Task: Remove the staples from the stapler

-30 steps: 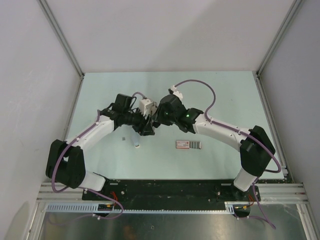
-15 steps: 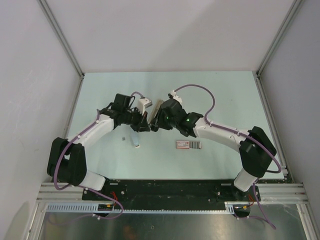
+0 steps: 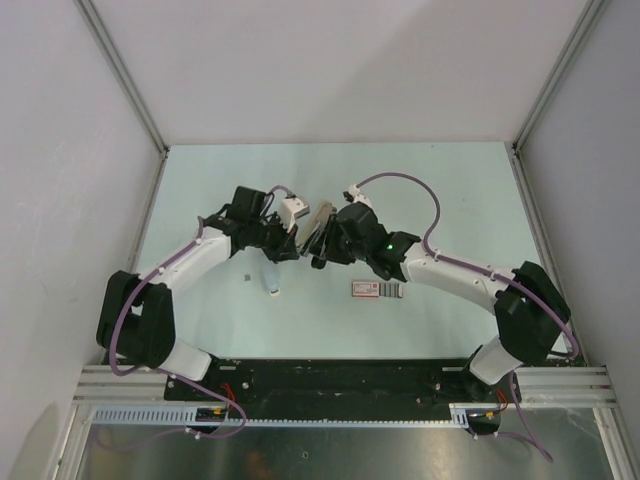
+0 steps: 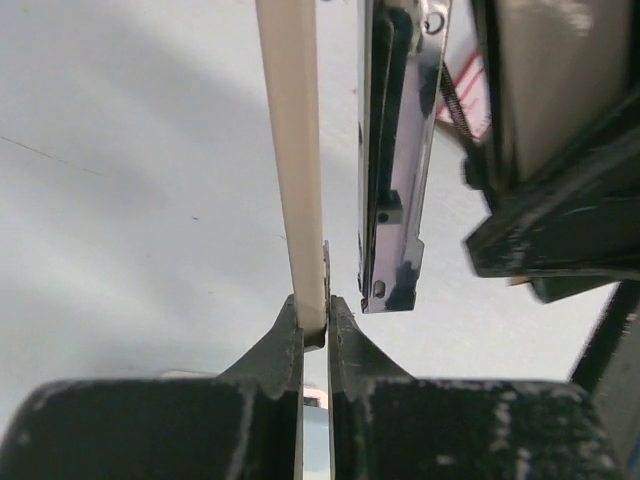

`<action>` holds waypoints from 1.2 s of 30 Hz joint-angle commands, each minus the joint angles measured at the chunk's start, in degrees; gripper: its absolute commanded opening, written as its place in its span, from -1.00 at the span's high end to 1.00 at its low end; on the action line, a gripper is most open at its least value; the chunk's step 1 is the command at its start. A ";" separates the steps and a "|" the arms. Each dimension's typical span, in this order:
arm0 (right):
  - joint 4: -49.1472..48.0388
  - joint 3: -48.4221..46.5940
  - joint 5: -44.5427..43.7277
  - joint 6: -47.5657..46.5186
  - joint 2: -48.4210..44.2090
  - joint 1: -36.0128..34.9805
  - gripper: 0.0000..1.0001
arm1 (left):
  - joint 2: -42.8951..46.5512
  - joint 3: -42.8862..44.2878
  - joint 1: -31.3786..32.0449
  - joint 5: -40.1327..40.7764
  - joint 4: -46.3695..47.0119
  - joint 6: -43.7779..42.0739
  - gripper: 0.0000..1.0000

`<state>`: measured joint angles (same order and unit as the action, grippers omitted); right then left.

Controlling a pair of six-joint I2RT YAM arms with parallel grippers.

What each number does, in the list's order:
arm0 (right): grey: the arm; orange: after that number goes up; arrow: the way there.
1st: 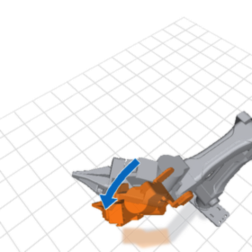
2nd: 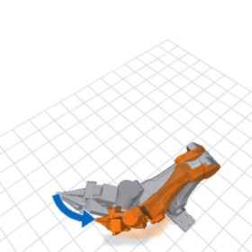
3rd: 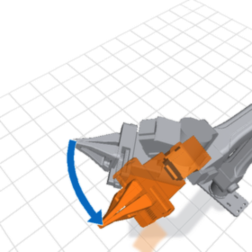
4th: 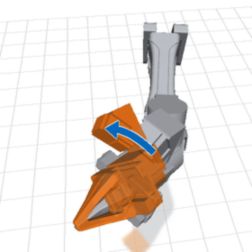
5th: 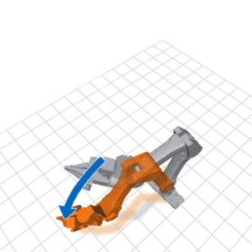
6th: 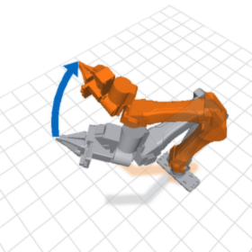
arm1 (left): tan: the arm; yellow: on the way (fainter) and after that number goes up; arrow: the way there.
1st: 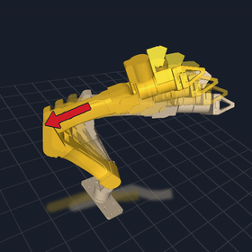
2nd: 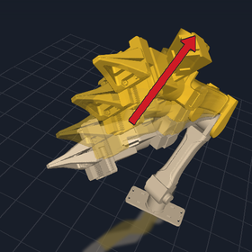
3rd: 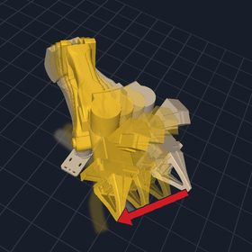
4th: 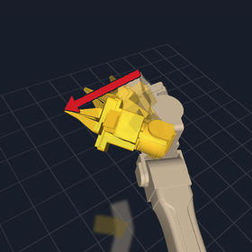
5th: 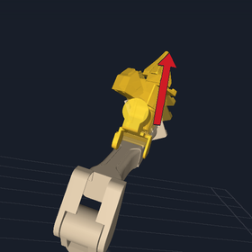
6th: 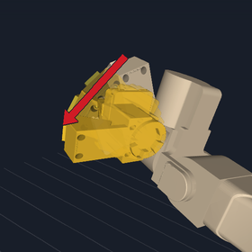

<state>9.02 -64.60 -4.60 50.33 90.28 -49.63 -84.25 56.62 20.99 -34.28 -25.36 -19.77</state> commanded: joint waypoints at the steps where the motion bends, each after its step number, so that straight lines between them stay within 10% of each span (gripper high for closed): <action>1: -0.35 0.88 2.15 -3.90 -4.13 1.76 1.00 | -1.23 2.77 0.64 7.05 3.27 -7.39 1.00; 36: 8.18 8.55 6.47 -18.76 -17.94 5.10 1.00 | 1.78 -18.81 9.39 41.92 32.41 -38.43 1.00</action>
<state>20.49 -54.81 4.19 29.65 77.71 -46.92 -83.18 40.64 30.17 -2.39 5.85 -51.03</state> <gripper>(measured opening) 0.367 0.077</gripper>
